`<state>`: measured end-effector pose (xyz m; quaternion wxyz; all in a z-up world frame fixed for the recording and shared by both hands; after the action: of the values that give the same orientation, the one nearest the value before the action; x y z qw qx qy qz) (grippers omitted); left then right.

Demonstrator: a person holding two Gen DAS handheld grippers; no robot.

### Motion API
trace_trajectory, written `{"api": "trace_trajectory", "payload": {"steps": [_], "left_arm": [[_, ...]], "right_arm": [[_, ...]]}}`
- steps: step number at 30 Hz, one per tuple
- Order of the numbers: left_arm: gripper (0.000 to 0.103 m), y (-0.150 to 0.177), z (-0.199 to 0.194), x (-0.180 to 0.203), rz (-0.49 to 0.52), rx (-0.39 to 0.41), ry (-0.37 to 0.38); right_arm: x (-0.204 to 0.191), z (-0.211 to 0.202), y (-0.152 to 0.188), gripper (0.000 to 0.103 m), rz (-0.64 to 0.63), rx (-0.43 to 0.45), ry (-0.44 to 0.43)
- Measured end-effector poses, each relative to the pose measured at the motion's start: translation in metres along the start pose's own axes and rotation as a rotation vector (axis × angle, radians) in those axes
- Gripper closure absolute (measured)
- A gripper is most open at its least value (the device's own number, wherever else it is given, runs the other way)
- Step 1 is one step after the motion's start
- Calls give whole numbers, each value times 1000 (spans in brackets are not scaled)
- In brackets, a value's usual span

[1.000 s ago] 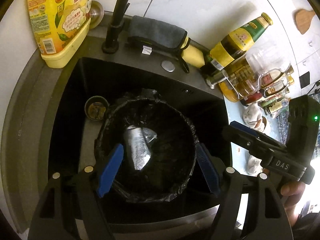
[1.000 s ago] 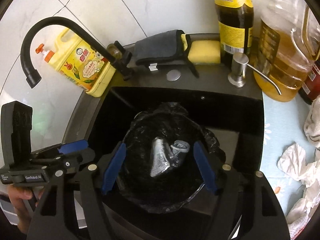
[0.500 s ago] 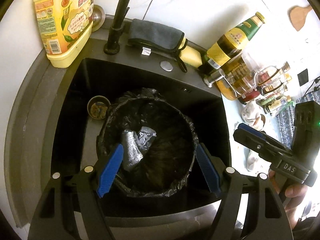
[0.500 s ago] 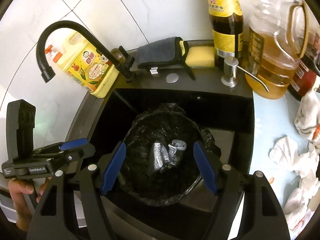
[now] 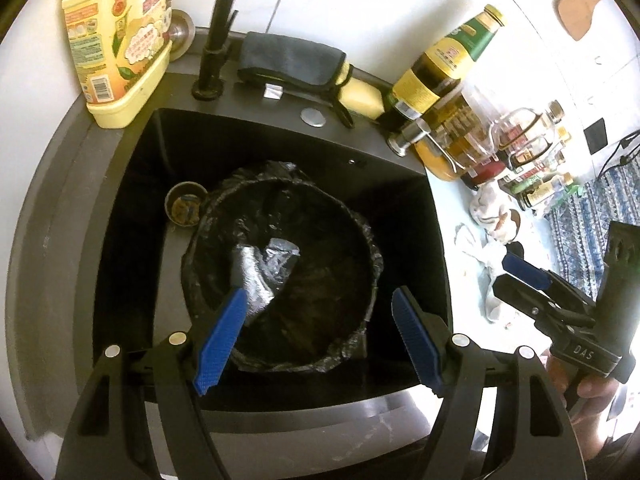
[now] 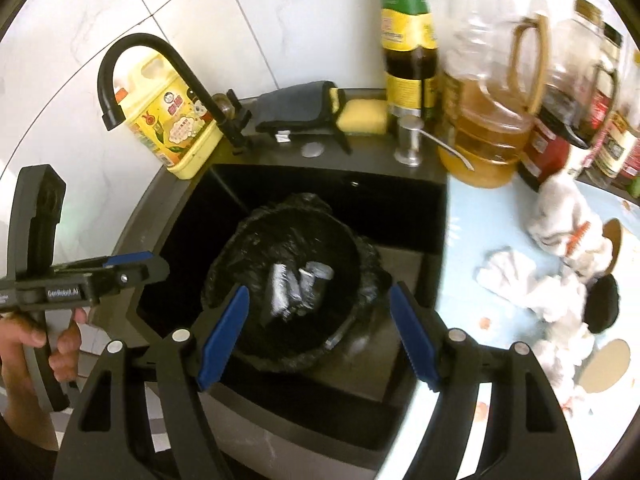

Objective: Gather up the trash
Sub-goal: 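Move the right tool back to the table toward the white paper cup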

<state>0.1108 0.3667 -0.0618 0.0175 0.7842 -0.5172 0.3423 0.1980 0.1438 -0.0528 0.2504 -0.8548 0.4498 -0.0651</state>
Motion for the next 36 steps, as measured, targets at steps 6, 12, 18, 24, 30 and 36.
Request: {"api": "trace_trajectory", "payload": {"steps": [6, 12, 18, 24, 30, 36], "left_arm": [[30, 11, 16, 40, 12, 7, 5], [30, 17, 29, 83, 3, 46, -16], [30, 31, 52, 135, 12, 39, -48], [30, 47, 73, 173, 23, 25, -68], [21, 61, 99, 204, 21, 4, -72], [21, 73, 120, 230, 29, -14, -70]], "right_arm": [[50, -20, 16, 30, -1, 13, 34], [115, -53, 30, 27, -13, 47, 48], [180, -73, 49, 26, -18, 46, 69], [236, -70, 74, 26, -53, -9, 106], [273, -55, 96, 26, -96, -93, 104], [293, -29, 110, 26, -131, -179, 63]]}}
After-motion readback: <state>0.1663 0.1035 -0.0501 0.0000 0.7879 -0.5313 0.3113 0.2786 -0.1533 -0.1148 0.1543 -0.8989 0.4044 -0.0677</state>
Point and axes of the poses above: each gripper's, at about its wrist camera, not at the fingertips, and z roughly the way its jaws point, x to its right, y to its underside, the point moved 1 cm from there along z, roughly the way its jaws point, and after that the axes turned 11 degrees about y, right-handed, at the moved point
